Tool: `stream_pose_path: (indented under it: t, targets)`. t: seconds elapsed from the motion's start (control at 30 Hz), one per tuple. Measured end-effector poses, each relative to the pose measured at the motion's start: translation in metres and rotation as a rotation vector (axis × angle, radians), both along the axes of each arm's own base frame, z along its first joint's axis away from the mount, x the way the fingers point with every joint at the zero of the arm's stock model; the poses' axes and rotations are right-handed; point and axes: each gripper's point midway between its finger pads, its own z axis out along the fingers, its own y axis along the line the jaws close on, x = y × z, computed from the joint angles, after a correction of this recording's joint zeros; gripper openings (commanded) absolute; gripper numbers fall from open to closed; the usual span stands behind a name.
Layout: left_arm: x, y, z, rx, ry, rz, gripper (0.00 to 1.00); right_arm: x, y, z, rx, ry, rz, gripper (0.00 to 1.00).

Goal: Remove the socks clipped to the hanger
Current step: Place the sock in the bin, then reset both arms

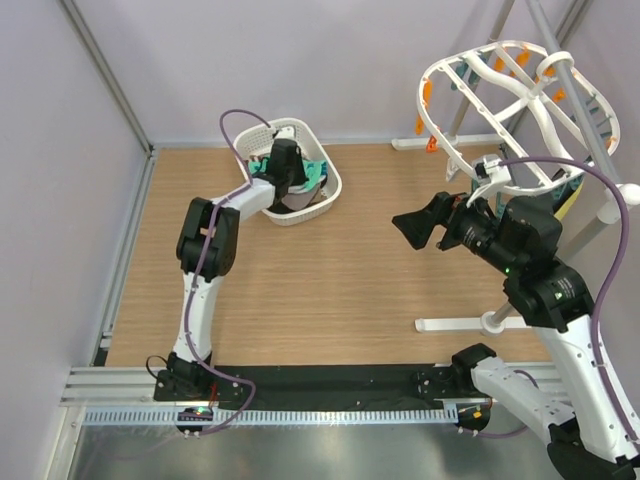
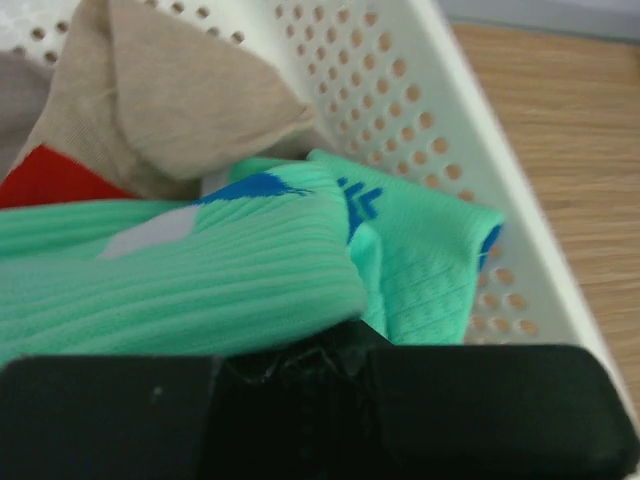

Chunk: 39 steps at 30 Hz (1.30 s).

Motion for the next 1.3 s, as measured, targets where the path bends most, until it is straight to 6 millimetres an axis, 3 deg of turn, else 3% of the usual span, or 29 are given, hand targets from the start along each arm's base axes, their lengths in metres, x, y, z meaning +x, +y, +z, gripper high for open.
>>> stream_pose_path:
  t: [0.13,0.23,0.33,0.37,0.4,0.47,0.53,0.57,0.63,0.7,0.8,0.87,0.93,1.0,1.1,1.2,1.3]
  targets:
    - [0.020,-0.018,0.026,-0.121,-0.027,-0.052,0.14,-0.008,-0.004,0.013,0.011,-0.031,-0.003,1.00]
    - [0.032,-0.021,0.031,-0.200,-0.030,-0.084,0.23,-0.017,-0.010,0.029,0.027,-0.073,-0.015,1.00]
    - [0.030,-0.013,0.022,-0.221,0.010,-0.094,0.59,-0.025,-0.017,0.042,0.036,-0.101,-0.034,1.00]
    - [0.029,-0.010,0.021,-0.220,0.020,-0.096,0.80,-0.028,-0.019,0.046,0.039,-0.109,-0.042,1.00]
    - [0.028,-0.009,0.021,-0.215,0.027,-0.103,0.88,-0.030,-0.022,0.050,0.040,-0.113,-0.052,1.00]
    - [0.021,-0.008,0.028,-0.205,0.045,-0.120,0.99,-0.031,-0.026,0.054,0.035,-0.110,-0.074,1.00]
    - [0.008,-0.009,0.046,-0.187,0.060,-0.140,1.00,-0.031,-0.032,0.051,0.021,-0.093,-0.105,1.00]
    - [0.000,-0.010,0.065,-0.181,0.050,-0.158,1.00,-0.031,-0.036,0.048,0.011,-0.079,-0.123,1.00]
    - [-0.022,-0.011,0.111,-0.175,0.016,-0.197,1.00,-0.031,-0.042,0.041,-0.006,-0.054,-0.155,1.00]
    - [-0.051,-0.012,0.179,-0.175,-0.076,-0.244,1.00,-0.031,-0.046,0.037,-0.017,-0.037,-0.177,1.00]
    - [-0.112,-0.011,0.282,-0.193,-0.252,-0.312,1.00,-0.030,-0.056,0.038,-0.021,-0.006,-0.241,1.00]
    - [-0.175,-0.008,0.338,-0.221,-0.370,-0.375,1.00,-0.026,-0.064,0.041,-0.016,0.007,-0.301,1.00]
    - [-0.229,-0.005,0.368,-0.254,-0.455,-0.435,1.00,-0.024,-0.072,0.041,-0.018,0.015,-0.349,1.00]
    - [-0.275,0.004,0.370,-0.278,-0.489,-0.476,1.00,-0.024,-0.079,0.036,-0.027,0.022,-0.385,1.00]
    - [-0.323,0.008,0.349,-0.307,-0.496,-0.550,1.00,-0.030,-0.085,0.026,-0.038,0.029,-0.406,1.00]
    - [-0.351,0.013,0.323,-0.313,-0.482,-0.600,1.00,-0.037,-0.090,0.018,-0.050,0.045,-0.413,1.00]
    - [-0.361,0.022,0.306,-0.296,-0.465,-0.593,1.00,-0.037,-0.089,0.014,-0.056,0.054,-0.410,1.00]
